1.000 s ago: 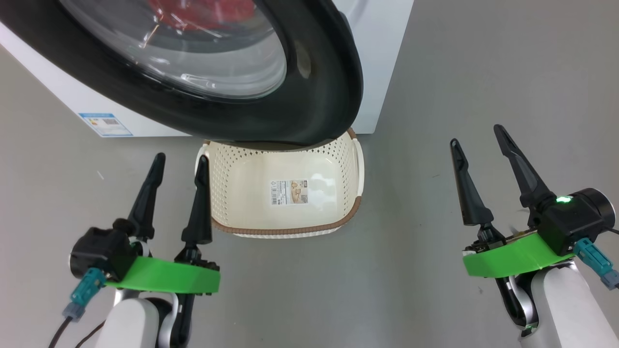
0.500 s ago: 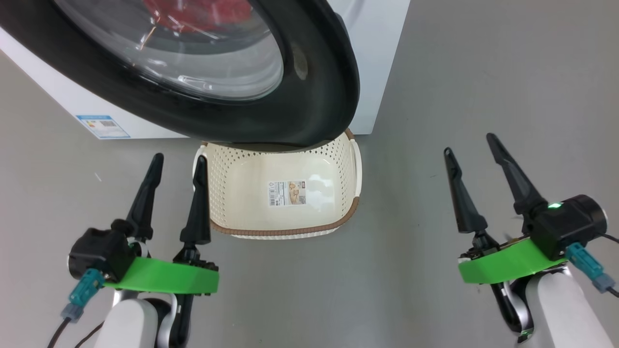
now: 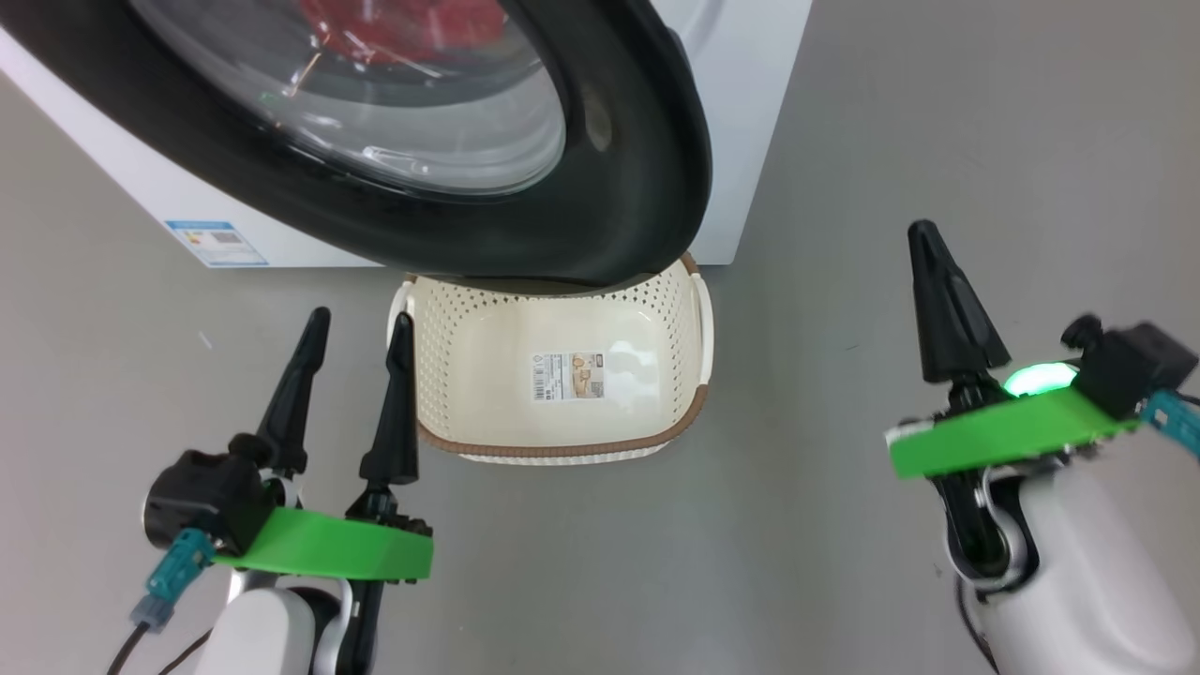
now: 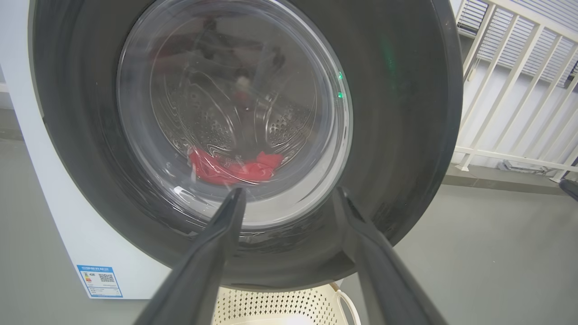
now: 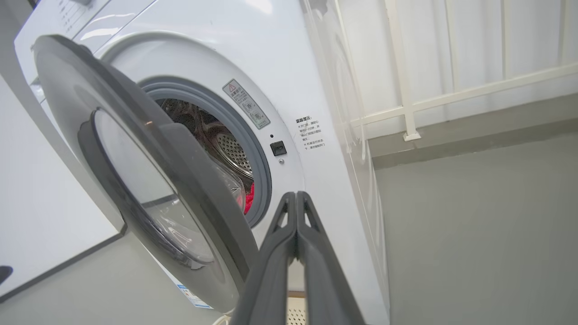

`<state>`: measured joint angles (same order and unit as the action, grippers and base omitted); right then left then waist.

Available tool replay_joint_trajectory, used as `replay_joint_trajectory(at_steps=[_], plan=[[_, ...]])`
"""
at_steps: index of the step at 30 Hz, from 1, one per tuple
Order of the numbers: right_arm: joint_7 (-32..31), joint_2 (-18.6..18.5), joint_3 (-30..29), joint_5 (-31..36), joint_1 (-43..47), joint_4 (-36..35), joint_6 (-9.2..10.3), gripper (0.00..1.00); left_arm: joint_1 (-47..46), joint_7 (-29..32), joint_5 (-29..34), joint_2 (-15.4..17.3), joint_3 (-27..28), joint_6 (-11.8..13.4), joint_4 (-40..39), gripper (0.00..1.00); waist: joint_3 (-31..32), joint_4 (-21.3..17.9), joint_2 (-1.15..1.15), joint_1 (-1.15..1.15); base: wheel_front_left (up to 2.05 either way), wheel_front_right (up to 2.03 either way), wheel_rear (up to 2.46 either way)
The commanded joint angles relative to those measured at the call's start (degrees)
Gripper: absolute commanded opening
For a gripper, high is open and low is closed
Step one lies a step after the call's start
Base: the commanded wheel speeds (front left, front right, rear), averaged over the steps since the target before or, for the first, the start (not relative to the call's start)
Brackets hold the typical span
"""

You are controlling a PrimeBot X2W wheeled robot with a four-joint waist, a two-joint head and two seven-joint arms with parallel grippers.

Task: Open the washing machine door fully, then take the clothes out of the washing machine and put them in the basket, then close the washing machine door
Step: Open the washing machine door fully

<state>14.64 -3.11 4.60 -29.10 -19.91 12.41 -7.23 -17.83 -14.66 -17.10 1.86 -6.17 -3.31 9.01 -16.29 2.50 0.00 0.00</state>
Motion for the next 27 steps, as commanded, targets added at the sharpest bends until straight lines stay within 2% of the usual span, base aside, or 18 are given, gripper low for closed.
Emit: replay_joint_trajectory(at_steps=[1,2,3,5,9,14,21,27], plan=[[0.4,0.2,2.7,-7.9,-3.4,1.5,-0.25,0.00,0.0,-0.3,0.9,1.0,1.4,0.3,-1.7,1.00,-0.1,0.4,0.00,0.00,0.00,0.00,0.00],[0.2,0.2,3.5,-11.3,-4.9,2.8,-0.25,0.00,0.0,-0.3,0.9,1.0,1.4,0.3,-1.7,1.00,-0.2,0.6,0.00,0.00,0.00,0.00,0.00],[0.2,0.2,3.5,-11.3,-4.9,2.8,-0.25,0.00,0.0,-0.3,0.9,1.0,1.4,0.3,-1.7,1.00,-0.2,0.6,0.00,0.00,0.00,0.00,0.00],[-1.3,0.2,4.7,-18.6,-8.0,5.0,-0.25,0.00,0.1,-0.3,0.9,1.0,1.2,0.3,-1.8,1.00,-0.3,0.8,0.00,0.00,0.00,0.00,0.00],[-7.0,0.2,5.6,-32.7,-14.1,7.8,-0.25,0.00,0.1,-0.3,0.9,1.0,0.9,0.3,-1.9,1.00,-0.9,1.5,0.00,0.00,0.00,0.00,0.00],[-16.4,0.2,5.7,-45.1,-20.8,10.7,-0.25,0.00,-0.6,-0.3,0.6,1.0,0.6,0.3,-2.1,1.00,-2.0,2.4,0.00,0.00,0.00,0.00,0.00],[-29.0,0.2,5.3,-54.5,-28.3,15.2,-0.25,0.00,-1.6,-0.3,0.1,1.0,0.2,0.5,-2.3,1.00,-3.2,3.3,0.00,0.00,0.00,0.00,0.00],[-35.4,-1.1,5.9,-56.2,-33.8,19.5,-0.25,0.00,-2.0,-0.3,-0.2,1.0,-0.1,0.5,-2.3,1.00,-4.0,4.2,0.00,0.00,0.00,0.00,0.00]])
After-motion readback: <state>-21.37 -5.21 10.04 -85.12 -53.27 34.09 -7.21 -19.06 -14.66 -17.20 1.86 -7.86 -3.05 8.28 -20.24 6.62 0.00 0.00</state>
